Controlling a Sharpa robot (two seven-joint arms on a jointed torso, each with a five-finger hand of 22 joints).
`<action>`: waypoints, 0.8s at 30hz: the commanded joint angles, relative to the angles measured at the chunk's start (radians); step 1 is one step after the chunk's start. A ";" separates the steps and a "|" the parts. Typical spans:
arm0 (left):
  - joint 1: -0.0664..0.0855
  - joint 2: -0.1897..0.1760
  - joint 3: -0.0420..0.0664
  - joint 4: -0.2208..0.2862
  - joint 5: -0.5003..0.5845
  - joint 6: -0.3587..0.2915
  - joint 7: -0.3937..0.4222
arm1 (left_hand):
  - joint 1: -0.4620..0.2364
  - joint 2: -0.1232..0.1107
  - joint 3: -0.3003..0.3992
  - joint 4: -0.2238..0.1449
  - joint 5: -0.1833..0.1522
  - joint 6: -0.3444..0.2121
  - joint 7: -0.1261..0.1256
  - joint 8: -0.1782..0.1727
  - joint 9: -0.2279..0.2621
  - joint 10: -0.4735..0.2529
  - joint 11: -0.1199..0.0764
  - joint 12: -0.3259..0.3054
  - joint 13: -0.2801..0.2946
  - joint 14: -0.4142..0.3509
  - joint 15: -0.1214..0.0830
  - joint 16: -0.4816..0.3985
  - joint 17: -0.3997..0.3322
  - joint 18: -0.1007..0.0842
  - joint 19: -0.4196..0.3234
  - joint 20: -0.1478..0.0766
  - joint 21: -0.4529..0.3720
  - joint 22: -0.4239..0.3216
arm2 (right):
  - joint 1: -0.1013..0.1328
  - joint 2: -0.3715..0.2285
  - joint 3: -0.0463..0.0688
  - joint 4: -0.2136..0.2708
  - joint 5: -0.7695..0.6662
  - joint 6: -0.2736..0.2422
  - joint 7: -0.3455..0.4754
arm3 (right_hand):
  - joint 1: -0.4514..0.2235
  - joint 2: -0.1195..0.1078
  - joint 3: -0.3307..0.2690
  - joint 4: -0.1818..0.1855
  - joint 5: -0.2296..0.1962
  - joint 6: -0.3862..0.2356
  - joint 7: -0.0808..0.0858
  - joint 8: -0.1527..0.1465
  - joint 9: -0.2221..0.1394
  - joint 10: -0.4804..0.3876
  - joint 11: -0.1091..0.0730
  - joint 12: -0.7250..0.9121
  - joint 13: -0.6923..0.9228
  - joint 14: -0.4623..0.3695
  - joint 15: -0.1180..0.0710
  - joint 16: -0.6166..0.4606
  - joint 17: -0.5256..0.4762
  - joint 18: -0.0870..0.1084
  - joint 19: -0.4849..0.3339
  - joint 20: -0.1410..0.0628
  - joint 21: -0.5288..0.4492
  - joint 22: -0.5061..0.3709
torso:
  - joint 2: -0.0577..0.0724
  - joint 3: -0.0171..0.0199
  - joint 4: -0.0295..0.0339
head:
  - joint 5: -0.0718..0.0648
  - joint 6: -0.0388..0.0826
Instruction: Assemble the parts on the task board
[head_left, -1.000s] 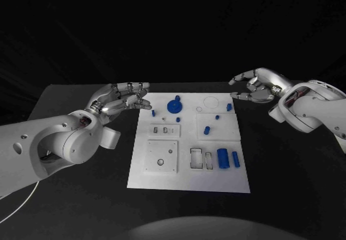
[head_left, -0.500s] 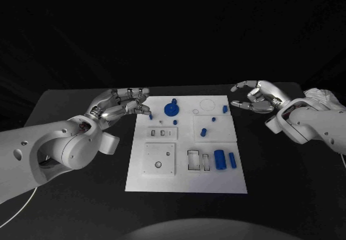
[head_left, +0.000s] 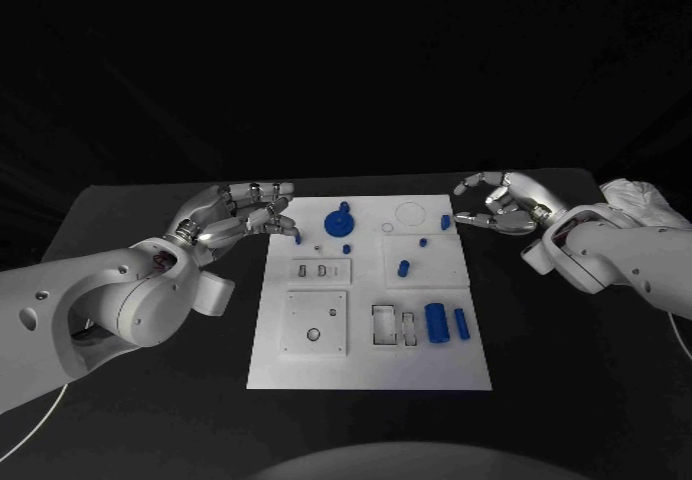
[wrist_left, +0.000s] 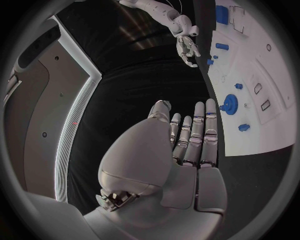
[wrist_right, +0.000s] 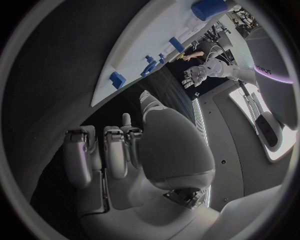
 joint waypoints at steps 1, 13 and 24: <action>0.000 0.001 0.001 0.001 -0.006 0.019 0.007 | 0.007 -0.001 0.005 0.000 0.004 -0.003 0.004 0.003 -0.001 -0.001 0.008 0.005 -0.002 -0.007 0.002 0.007 -0.001 0.004 -0.005 -0.001 0.002 0.001 | -0.008 0.010 0.000 -0.009 -0.031 0.031 -0.036 | -0.008 -0.002 -0.008 0.001 -0.006 0.005 0.002 0.015 0.002 0.108 -0.002 0.004 0.263 0.104 0.000 0.003 0.263 -0.009 0.066 0.000 -0.006 0.247 | 0.001 0.0009 0.0004 | 0.001 0.001; 0.000 -0.006 0.001 0.004 -0.006 0.020 0.007 | 0.007 -0.001 0.005 0.000 0.004 -0.003 0.004 0.003 -0.001 -0.001 0.008 0.005 -0.002 -0.007 0.002 0.007 -0.001 0.004 -0.005 -0.001 0.002 0.001 | -0.040 0.050 0.000 -0.050 -0.024 0.021 -0.034 | 0.021 0.014 0.005 -0.008 0.191 -0.002 0.006 0.035 -0.023 0.108 0.001 0.004 0.263 0.104 0.002 0.003 0.263 -0.008 0.063 0.002 -0.009 0.245 | 0.002 0.0026 0.0009 | 0.008 -0.003; 0.000 -0.008 0.001 0.004 -0.006 0.022 0.005 | 0.007 -0.001 0.005 0.000 0.004 -0.003 0.004 0.003 -0.001 -0.001 0.008 0.005 -0.002 -0.007 0.002 0.007 -0.001 0.004 -0.005 -0.001 0.002 0.001 | -0.044 0.062 0.000 -0.064 -0.026 0.036 -0.053 | 0.044 0.017 0.021 -0.016 0.303 -0.003 0.008 0.051 -0.035 0.108 0.002 0.004 0.263 0.104 0.003 0.003 0.263 -0.007 0.058 0.003 -0.015 0.243 | 0.000 0.0007 -0.0004 | 0.008 -0.010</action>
